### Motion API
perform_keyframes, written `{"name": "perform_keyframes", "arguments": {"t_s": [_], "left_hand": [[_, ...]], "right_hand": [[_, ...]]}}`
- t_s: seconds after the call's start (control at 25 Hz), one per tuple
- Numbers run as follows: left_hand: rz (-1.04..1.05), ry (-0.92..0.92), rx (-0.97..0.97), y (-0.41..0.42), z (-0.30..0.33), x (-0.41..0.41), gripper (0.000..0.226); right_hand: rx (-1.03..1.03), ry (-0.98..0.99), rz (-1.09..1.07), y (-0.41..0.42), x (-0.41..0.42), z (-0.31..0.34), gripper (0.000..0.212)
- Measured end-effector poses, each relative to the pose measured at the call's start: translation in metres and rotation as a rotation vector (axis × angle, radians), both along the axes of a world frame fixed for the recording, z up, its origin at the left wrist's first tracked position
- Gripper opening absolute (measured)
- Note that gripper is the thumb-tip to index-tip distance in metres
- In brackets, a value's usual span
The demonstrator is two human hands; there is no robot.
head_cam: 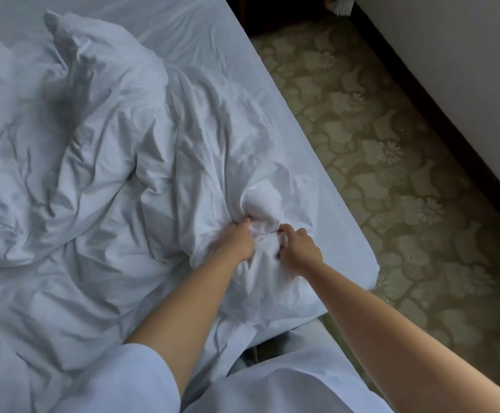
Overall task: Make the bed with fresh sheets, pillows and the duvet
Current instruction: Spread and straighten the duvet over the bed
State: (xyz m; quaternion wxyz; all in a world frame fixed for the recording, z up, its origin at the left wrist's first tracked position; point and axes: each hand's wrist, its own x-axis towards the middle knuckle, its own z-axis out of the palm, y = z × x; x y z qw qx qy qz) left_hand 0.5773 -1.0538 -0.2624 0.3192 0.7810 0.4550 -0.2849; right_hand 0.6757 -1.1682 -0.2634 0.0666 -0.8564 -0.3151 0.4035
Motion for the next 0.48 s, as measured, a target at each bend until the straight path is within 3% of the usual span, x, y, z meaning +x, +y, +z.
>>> {"name": "perform_keyframes", "arguments": {"t_s": [0.16,0.28,0.48], "left_hand": [[-0.068,0.222,0.15,-0.012,-0.027,0.014,0.06],[-0.081,0.298,0.162,-0.015,-0.042,0.02,0.059],[-0.079,0.319,0.203,-0.008,-0.059,0.02,0.057]], "right_hand": [[0.096,-0.149,-0.336,0.005,0.009,-0.023,0.054],[0.014,-0.005,-0.571,0.012,0.032,-0.049,0.069],[-0.02,0.301,-0.768,0.027,0.048,-0.076,0.088]]}}
